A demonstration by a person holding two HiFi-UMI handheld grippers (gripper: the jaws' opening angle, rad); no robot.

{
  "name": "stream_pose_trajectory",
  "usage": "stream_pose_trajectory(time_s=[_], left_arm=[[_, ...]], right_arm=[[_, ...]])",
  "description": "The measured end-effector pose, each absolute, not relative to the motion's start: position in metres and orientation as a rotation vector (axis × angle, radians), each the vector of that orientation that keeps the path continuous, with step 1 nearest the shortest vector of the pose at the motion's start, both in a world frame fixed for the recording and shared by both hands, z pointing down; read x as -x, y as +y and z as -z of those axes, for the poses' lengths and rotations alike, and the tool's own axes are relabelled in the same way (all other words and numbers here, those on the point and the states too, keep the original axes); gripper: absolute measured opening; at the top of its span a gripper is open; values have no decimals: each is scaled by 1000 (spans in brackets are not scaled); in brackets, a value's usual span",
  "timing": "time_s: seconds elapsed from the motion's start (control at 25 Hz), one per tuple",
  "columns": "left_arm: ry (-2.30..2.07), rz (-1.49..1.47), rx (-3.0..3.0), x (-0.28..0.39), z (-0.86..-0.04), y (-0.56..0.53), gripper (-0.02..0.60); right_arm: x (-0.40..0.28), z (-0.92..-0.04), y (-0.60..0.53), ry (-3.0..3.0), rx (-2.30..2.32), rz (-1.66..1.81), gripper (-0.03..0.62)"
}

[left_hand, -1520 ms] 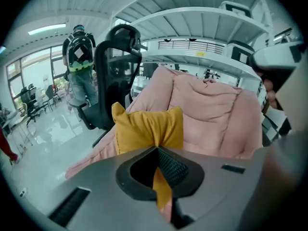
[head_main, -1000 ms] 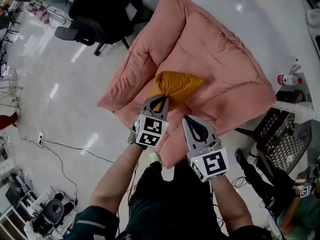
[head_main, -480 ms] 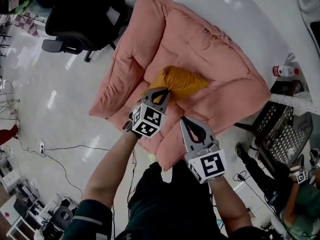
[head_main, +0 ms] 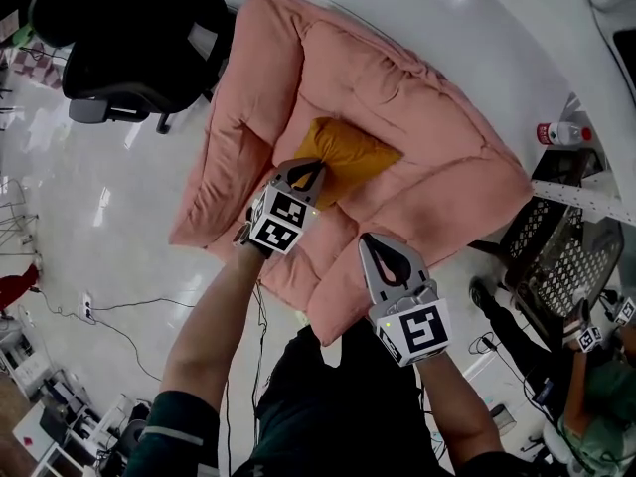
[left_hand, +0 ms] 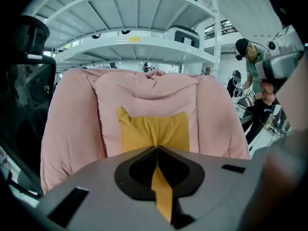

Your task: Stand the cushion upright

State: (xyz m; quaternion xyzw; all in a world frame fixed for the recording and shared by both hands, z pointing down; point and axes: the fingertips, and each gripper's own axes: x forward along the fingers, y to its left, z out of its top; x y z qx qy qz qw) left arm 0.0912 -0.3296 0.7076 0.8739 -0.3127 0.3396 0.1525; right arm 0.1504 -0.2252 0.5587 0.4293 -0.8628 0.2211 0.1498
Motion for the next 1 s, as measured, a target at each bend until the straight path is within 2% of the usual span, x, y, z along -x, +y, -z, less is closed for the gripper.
stream_pose_trajectory(time_s=[0.08,0.32,0.6,0.72,1.0], left_arm=[[-930,-960,-2497,-89,-709,-340,10],[-1018,-850,-2401,-85,-716,-361,75],[-1079,-763,-2369,-77,-700,-357,92],[-1117,-725,-2371,-70,-683,-352,91],[-1216,-622,-2340,-52,-640,-320,40]], right_arm=[[-152,-562,-228,-2475,-1234,-640,3],[-151,-567,-234,-2473,-1220,-649,3],[-145,-565,-239,-2485,-1205,-626,3],[-140,-561,-239,-2493,-1210,-620,3],[-123,-542,-227,-2515,-1209,-590,3]])
